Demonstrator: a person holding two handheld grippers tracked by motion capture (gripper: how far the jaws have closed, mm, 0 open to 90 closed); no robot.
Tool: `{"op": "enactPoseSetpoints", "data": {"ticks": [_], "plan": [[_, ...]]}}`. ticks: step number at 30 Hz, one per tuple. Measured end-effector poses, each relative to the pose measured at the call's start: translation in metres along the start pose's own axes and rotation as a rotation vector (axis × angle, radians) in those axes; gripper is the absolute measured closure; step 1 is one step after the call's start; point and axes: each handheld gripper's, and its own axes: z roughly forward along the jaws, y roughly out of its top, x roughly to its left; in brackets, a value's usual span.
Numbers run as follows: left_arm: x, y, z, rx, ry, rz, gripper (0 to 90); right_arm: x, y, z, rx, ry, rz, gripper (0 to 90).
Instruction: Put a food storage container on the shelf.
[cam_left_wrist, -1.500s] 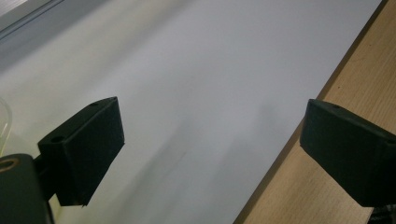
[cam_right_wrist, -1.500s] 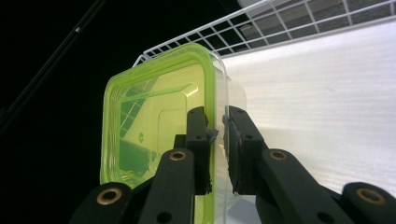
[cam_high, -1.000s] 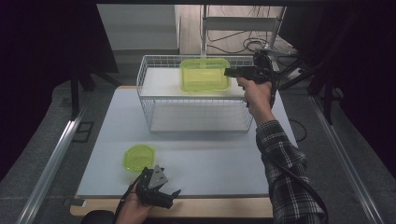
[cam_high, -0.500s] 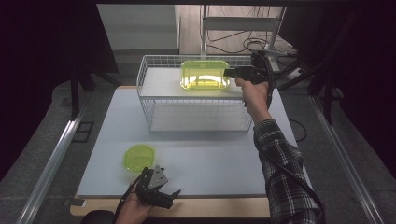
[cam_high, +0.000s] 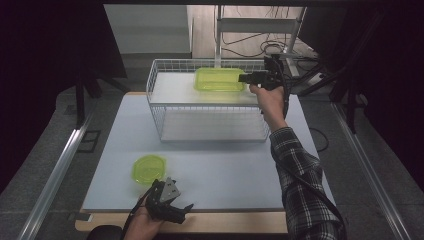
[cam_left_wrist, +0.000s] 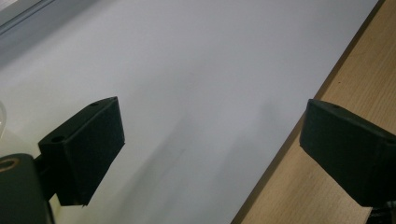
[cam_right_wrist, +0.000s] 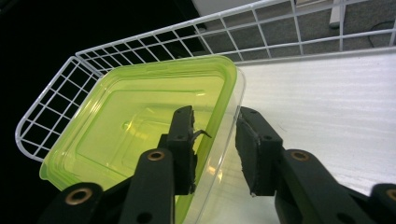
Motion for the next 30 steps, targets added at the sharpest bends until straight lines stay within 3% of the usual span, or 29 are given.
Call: {"op": "enactPoseSetpoints", "data": {"ticks": [3, 16, 25, 30], "plan": [[0.000, 0.000, 0.000, 0.000, -0.001, -0.003, 6.4, 0.003, 0.000, -0.001, -0.004, -0.018, -0.038, 60.3], [0.000, 0.000, 0.000, -0.008, -0.004, -0.013, 6.2, 0.012, -0.004, -0.016, -0.003, 0.009, -0.136, 39.1], [0.000, 0.000, 0.000, -0.018, -0.004, -0.010, 6.1, 0.019, -0.012, -0.024, 0.005, 0.039, -0.174, 32.0], [0.000, 0.000, 0.000, -0.021, -0.006, -0.009, 6.1, 0.022, -0.019, -0.030, 0.013, 0.048, -0.220, 27.5]]}}
